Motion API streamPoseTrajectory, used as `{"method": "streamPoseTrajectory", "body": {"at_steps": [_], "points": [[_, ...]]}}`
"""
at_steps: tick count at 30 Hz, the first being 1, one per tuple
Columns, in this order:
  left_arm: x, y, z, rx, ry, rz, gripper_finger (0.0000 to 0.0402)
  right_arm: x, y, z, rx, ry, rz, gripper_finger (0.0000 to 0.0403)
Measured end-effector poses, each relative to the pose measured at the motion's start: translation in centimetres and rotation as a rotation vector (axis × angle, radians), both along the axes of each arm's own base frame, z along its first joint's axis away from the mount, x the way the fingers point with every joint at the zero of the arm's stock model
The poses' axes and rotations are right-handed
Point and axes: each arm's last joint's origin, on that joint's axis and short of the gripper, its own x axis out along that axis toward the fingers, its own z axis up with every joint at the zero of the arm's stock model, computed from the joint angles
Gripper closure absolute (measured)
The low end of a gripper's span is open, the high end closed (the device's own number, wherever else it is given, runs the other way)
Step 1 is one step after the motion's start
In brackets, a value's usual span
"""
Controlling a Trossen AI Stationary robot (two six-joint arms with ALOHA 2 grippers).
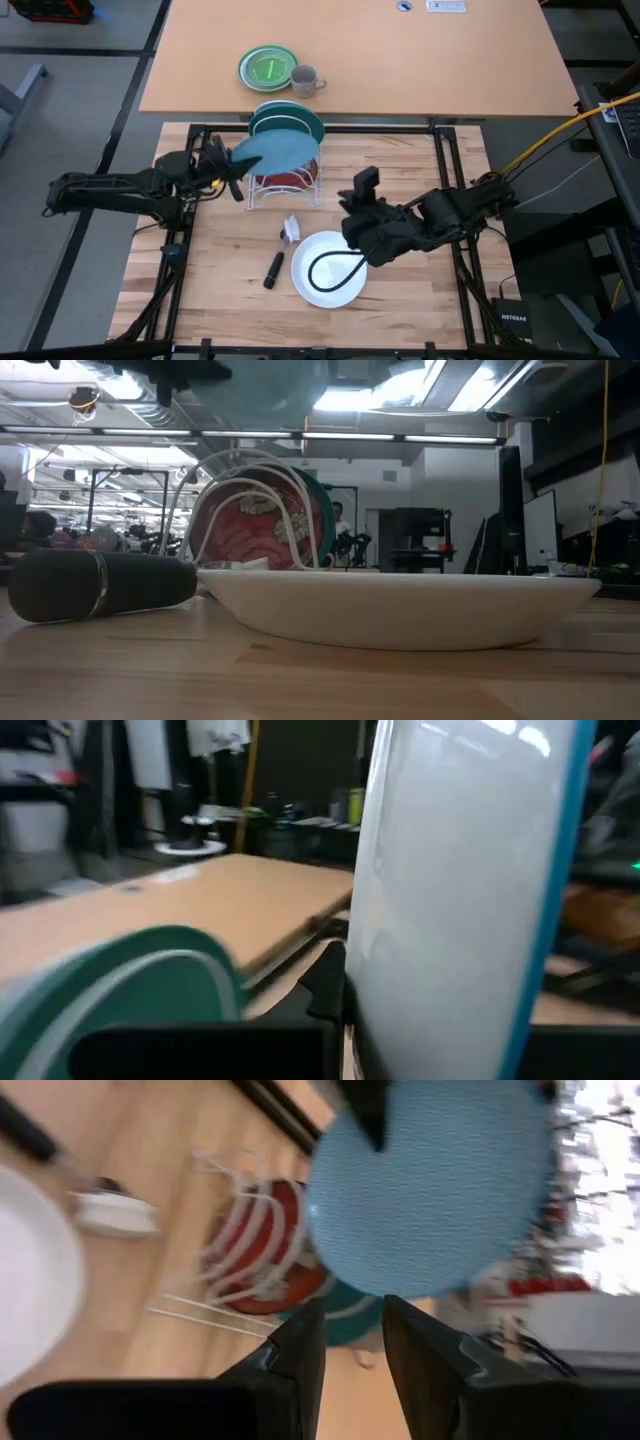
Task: Sort dishes
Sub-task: Put the blue plate into the white dish rack
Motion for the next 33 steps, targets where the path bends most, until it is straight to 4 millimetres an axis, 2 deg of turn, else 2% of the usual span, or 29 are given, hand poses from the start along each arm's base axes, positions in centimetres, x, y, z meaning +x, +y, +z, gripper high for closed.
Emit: {"method": "streamPoseTrajectory", "body": {"at_steps": [6, 18, 27, 33], "points": [[0.0, 1.4, -1.5, 0.032, 0.182, 0.082, 0.0377, -0.1, -0.3, 0.1, -0.083, -0.001, -0.04, 0.0295], [0.3, 2.1, -3.9, -0.034, 0.403, 0.015, 0.0378, 0.5, -1.6, -0.1, -0.07, 0.01, -0.071, 0.0295], [0.8, 2.2, -6.4, -0.111, 0.607, 0.0, 0.0378, 1.5, -4.3, -0.2, -0.003, 0.036, -0.109, 0.0295], [1.8, 2.4, -7.8, -0.147, 0.696, -0.035, 0.0378, 2.1, -6.4, -0.3, 0.059, 0.057, -0.128, 0.0295]]}}
